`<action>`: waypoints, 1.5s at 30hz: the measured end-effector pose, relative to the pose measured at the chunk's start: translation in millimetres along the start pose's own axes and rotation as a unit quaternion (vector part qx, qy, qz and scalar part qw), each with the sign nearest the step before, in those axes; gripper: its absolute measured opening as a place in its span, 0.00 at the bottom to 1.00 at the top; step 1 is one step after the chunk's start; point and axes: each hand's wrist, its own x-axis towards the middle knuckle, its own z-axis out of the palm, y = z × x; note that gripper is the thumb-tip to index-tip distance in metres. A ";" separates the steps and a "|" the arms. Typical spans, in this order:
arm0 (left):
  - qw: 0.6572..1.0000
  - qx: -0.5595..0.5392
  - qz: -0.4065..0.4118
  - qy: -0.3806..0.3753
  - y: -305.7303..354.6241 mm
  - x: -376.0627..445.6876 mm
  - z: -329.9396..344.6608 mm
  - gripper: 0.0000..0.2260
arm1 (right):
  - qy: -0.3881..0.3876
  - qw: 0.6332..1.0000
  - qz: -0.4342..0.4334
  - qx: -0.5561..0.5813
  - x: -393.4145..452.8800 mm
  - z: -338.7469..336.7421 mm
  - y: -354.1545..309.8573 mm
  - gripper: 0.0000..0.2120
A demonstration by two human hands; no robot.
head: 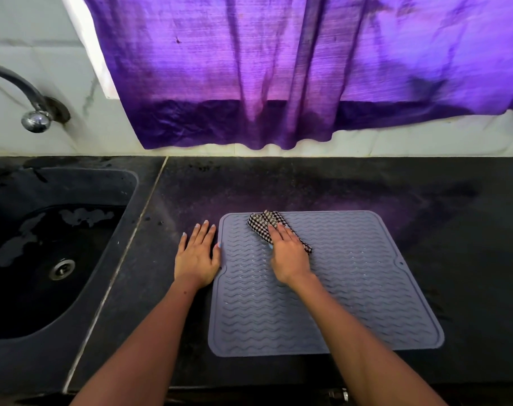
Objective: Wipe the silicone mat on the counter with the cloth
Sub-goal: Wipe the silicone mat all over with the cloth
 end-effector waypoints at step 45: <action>0.999 0.032 0.010 -0.019 -5.8 3.5 3.7 0.37 | -0.001 0.998 0.063 -0.006 2.1 -14.7 56.9 0.31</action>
